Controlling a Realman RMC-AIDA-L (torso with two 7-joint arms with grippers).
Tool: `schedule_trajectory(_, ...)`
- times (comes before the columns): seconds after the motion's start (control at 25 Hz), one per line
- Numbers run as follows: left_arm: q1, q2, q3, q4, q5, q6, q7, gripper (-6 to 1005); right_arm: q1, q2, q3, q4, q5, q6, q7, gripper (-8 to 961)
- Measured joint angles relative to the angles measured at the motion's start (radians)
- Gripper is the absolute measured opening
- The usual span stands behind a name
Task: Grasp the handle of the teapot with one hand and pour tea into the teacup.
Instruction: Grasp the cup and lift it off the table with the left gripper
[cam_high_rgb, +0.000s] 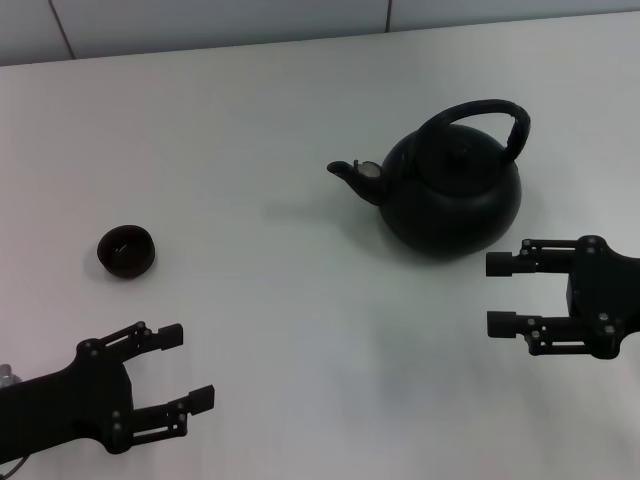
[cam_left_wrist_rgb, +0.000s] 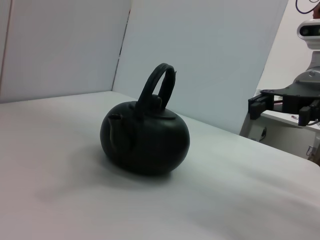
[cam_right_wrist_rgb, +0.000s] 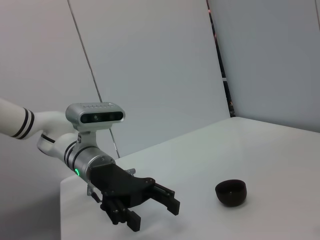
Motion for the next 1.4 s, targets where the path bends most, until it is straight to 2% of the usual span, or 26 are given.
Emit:
schedule_trajectory(0.28,-0.002,0.000,-0.012,0.000,-0.007,-0.002,0.000,850,0.001,0.000,0.000,0.001,0.000,0.000,0.000,684)
schedule_trajectory(0.48,-0.004,-0.004,-0.098,-0.008,-0.009,-0.035,0.000,847,0.004,0.000,0.002,0.001,0.002,0.000,-0.001,683)
schedule_trajectory(0.6,-0.005,-0.009,-0.180,-0.025,-0.012,-0.079,0.000,846,0.006,0.000,0.007,0.002,0.005,0.001,-0.002,683)
schedule_trajectory(0.64,-0.005,-0.009,-0.180,-0.025,-0.012,-0.079,0.000,846,0.007,0.001,0.007,0.002,0.005,0.001,-0.002,683)
schedule_trajectory(0.68,-0.014,-0.010,-0.264,-0.074,-0.039,-0.142,0.005,845,0.011,0.001,0.007,0.003,0.005,0.001,-0.002,683)
schedule_trajectory(0.8,-0.018,-0.009,-0.290,-0.105,-0.069,-0.180,0.023,844,0.014,0.001,0.008,0.003,0.005,0.001,-0.003,683)
schedule_trajectory(1.4,-0.025,-0.011,-0.301,-0.190,-0.143,-0.299,0.205,837,0.028,0.007,0.009,0.002,0.008,0.003,0.000,683)
